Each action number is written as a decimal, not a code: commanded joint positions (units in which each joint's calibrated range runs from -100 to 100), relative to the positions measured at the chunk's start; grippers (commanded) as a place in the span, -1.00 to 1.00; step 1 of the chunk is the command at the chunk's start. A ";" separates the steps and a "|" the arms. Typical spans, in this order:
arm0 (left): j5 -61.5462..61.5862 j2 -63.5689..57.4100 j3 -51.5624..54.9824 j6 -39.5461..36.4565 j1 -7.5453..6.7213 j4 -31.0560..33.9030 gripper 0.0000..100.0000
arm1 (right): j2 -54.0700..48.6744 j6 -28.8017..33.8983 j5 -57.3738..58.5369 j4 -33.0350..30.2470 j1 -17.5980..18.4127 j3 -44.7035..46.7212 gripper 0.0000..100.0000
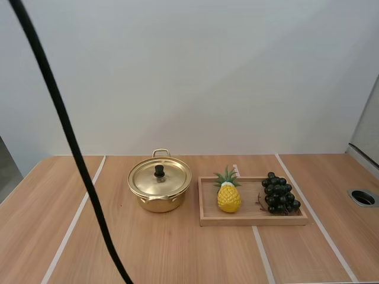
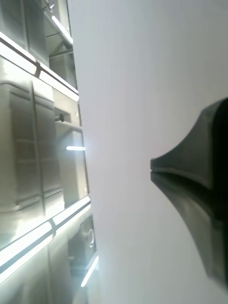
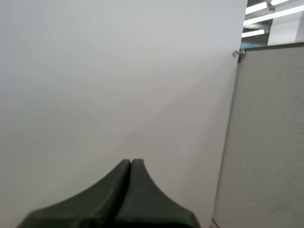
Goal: Open the pot, put the grape inside, and close it
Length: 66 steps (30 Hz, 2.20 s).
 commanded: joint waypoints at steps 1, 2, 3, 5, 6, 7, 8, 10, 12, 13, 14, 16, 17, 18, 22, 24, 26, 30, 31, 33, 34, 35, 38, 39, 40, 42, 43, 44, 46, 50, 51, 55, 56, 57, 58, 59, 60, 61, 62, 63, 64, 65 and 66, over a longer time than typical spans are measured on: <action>13.90 6.14 -8.80 -3.13 -0.25 -0.82 -1.00 | 7.49 0.44 19.54 -0.59 -0.21 -8.76 -1.00; 16.82 8.43 -11.24 -3.46 -0.25 -0.71 -1.00 | 9.87 0.44 23.29 -0.59 -0.21 -10.46 -1.00; 19.05 10.54 -13.42 -3.46 -0.25 -0.71 -1.00 | 12.14 0.44 23.63 -0.59 -0.21 -11.68 -1.00; 22.18 14.70 -16.74 -3.46 -0.25 -0.71 -1.00 | 16.44 0.44 23.63 -0.59 -0.21 -12.59 -1.00; 23.75 16.72 -18.29 -3.46 -0.25 -0.71 -1.00 | 18.01 0.44 23.63 -0.59 -0.21 -12.72 -1.00; 25.94 18.72 -19.94 -3.46 -0.25 -0.71 -1.00 | 20.38 0.44 23.63 -0.59 -0.21 -12.72 -1.00; 27.76 20.75 -20.91 -3.46 -0.25 -0.71 -1.00 | 21.66 0.29 23.63 -0.58 -0.21 -12.34 -1.00; 33.73 24.46 -23.01 -3.46 -0.25 -0.71 -1.00 | 23.67 0.31 23.63 -1.23 -0.21 -11.61 -1.00; 41.21 28.27 -24.71 -3.46 -0.25 -0.71 -1.00 | 25.55 0.31 23.63 -0.84 -0.21 -11.01 -1.00; 44.50 30.44 -25.22 -3.46 -0.25 -0.71 -1.00 | 26.29 0.31 23.63 -0.34 -0.21 -10.79 -1.00; 46.98 32.50 -25.42 -3.37 -0.25 -0.71 -1.00 | 27.04 0.31 23.63 0.38 -0.21 -10.68 -1.00; 50.17 36.14 -25.52 -3.36 -0.25 -0.71 -1.00 | 28.01 0.31 23.63 1.34 -0.21 -10.68 -1.00; 51.57 37.80 -25.52 -3.36 -0.25 -0.71 -1.00 | 28.60 0.31 23.63 1.64 -0.21 -10.68 -1.00; 52.44 39.02 -25.52 -3.16 -0.25 -0.71 -1.00 | 29.29 0.31 23.63 1.64 -0.21 -10.68 -1.00; 55.20 44.11 -25.52 -0.89 -0.25 -0.71 -1.00 | 32.05 0.31 23.63 1.64 -0.21 -10.68 -1.00; 56.63 46.39 -25.52 -0.80 -0.25 -0.71 -1.00 | 33.42 0.31 23.63 1.64 -0.21 -9.74 -1.00; 56.89 48.16 -25.52 -0.80 -0.25 -0.60 -1.00 | 34.48 0.31 23.63 2.67 -0.21 -7.61 -1.00; 57.23 51.06 -25.52 -0.80 -0.25 -0.47 -1.00 | 36.12 0.31 23.63 4.92 -0.21 -0.54 -1.00; 57.60 51.43 -25.52 -0.80 -0.25 -0.47 -1.00 | 36.76 0.31 23.63 4.91 -0.21 1.08 -1.00; 58.73 52.76 -25.52 -0.80 -0.25 -0.47 -1.00 | 37.61 0.31 23.63 5.02 -0.21 4.76 -1.00; 59.76 53.21 -25.38 -0.80 -0.25 -0.47 -1.00 | 38.00 0.31 23.63 5.02 -0.21 5.98 -1.00; 60.91 53.81 -25.39 -0.80 -0.25 -0.47 -1.00 | 38.26 0.31 23.63 5.02 -0.21 7.34 -1.00; 64.11 55.87 -25.39 -0.76 -0.25 -0.47 -1.00 | 38.71 0.31 23.63 4.90 -0.21 10.18 -1.00; 64.94 56.59 -25.39 -0.76 -0.25 -0.47 -1.00 | 38.71 0.31 23.63 4.25 -0.21 10.84 -1.00; 65.59 57.06 -25.39 -0.76 -0.25 -0.47 -1.00 | 38.71 0.31 23.63 3.72 -0.21 11.27 -1.00; 67.49 58.28 -25.39 -0.44 -0.25 -0.47 -1.00 | 38.84 0.41 23.63 2.14 -0.21 12.14 -1.00; 68.68 58.83 -25.39 0.26 -0.25 -0.47 -1.00 | 38.80 0.41 23.63 1.41 -0.21 12.27 -1.00; 69.54 59.41 -25.39 1.33 -0.25 -0.47 -1.00 | 38.80 0.41 23.63 0.66 -0.21 12.50 -1.00; 71.52 60.51 -25.39 2.64 -0.25 -0.47 -1.00 | 38.88 0.51 23.63 -0.63 -0.21 12.50 -1.00; 72.91 62.34 -25.25 2.78 -0.25 -0.84 -1.00 | 38.95 0.63 23.63 -1.62 -0.21 12.50 -1.00; 72.76 62.78 -25.25 2.78 -0.25 -1.12 -1.00 | 38.95 0.63 23.63 -1.62 -0.21 12.50 -1.00; 71.45 63.60 -25.25 2.78 -0.25 -2.37 -1.00 | 39.04 0.63 23.63 -2.55 -0.21 12.50 -1.00; 71.00 63.65 -25.25 2.78 -0.25 -2.92 -1.00 | 39.04 0.63 23.63 -3.18 -0.21 12.50 -1.00; 71.00 63.81 -25.25 2.78 -0.25 -2.92 -0.94 | 39.14 0.72 23.63 -3.86 -0.21 12.50 -1.00; 71.00 63.95 -25.25 2.78 -0.25 -2.92 -0.84 | 39.23 1.62 23.63 -4.96 -0.21 12.50 -0.92; 71.00 64.08 -25.25 2.78 -0.25 -2.92 -0.66 | 39.48 3.01 23.63 -5.95 -0.21 12.50 -0.71; 71.00 64.08 -25.25 2.78 -0.25 -2.68 -0.41 | 39.66 4.18 23.63 -7.32 -0.21 12.50 -0.41; 70.80 64.17 -25.25 2.78 -0.25 -2.44 -0.07 | 39.79 4.31 23.63 -8.32 -0.21 12.50 -0.04; 70.45 64.22 -25.25 2.78 -0.25 -2.33 0.36 | 39.88 4.31 23.63 -8.85 -0.21 12.50 0.35; 70.38 64.22 -25.25 3.51 -0.34 -2.38 0.86 | 39.96 3.66 23.63 -8.83 -0.21 12.50 0.74; 70.23 64.35 -25.25 4.57 -0.51 -2.28 1.00 | 39.96 2.77 23.63 -8.35 -0.21 12.50 1.00; 70.71 64.41 -25.25 5.76 -0.70 -2.16 1.00 | 39.96 1.87 23.63 -7.97 -0.21 12.50 1.00; 71.65 64.52 -25.25 5.93 -0.93 -1.42 1.00 | 39.96 1.32 23.63 -7.70 -0.21 12.50 1.00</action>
